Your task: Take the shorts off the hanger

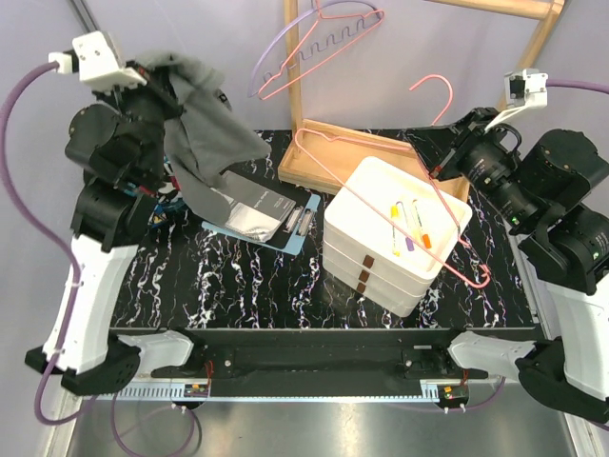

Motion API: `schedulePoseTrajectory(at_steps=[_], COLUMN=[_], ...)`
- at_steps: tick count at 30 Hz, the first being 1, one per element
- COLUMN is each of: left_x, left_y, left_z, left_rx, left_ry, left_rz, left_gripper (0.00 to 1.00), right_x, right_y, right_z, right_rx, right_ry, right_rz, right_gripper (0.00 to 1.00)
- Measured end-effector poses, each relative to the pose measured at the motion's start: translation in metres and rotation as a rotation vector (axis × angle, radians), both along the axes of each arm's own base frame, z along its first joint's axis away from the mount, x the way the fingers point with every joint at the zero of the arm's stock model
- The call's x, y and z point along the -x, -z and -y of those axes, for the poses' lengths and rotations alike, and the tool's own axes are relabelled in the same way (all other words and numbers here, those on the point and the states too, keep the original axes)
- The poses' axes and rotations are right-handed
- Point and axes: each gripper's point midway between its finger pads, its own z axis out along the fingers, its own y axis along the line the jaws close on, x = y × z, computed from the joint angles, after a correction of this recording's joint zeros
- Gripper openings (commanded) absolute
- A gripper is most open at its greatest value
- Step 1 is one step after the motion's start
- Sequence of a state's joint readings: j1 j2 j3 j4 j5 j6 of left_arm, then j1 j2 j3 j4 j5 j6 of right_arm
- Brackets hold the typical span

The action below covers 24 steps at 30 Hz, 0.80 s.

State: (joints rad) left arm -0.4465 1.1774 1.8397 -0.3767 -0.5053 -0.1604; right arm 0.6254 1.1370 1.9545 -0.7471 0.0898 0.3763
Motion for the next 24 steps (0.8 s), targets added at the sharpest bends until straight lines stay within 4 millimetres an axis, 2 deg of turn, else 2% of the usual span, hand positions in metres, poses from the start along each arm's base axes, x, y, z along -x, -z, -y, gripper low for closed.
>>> schedulePoseTrajectory(at_steps=[7, 11, 13, 16, 19, 24], left_x=[-0.045, -0.066, -0.078, -0.097, -0.117, -0.154], left_y=[-0.071, -0.111, -0.127, -0.137, -0.138, -0.117], left_z=[-0.003, -0.013, -0.031, -0.057, -0.092, -0.152], left_rx=[-0.088, -0.097, -0.094, -0.085, -0.061, 0.011], left_ry=[-0.119, -0.181, -0.23, -0.277, -0.322, -0.363], left_rz=[0.223, 0.353, 0.421, 0.488, 0.53, 0.541], left_gripper=[0.0, 0.0, 0.0, 0.0, 0.0, 0.0], right_x=[-0.009, -0.015, -0.018, -0.026, -0.037, -0.061], right_y=[-0.003, 0.002, 0.0, -0.005, -0.012, -0.012], right_z=[0.007, 0.013, 0.016, 0.019, 0.019, 0.01], right_rx=[0.069, 0.115, 0.133, 0.154, 0.171, 0.211], right_ry=[0.053, 0.093, 0.117, 0.151, 0.187, 0.215], right_rz=[-0.001, -0.016, -0.015, -0.009, 0.002, 0.004], right_gripper=[0.0, 0.0, 0.0, 0.0, 0.0, 0.0])
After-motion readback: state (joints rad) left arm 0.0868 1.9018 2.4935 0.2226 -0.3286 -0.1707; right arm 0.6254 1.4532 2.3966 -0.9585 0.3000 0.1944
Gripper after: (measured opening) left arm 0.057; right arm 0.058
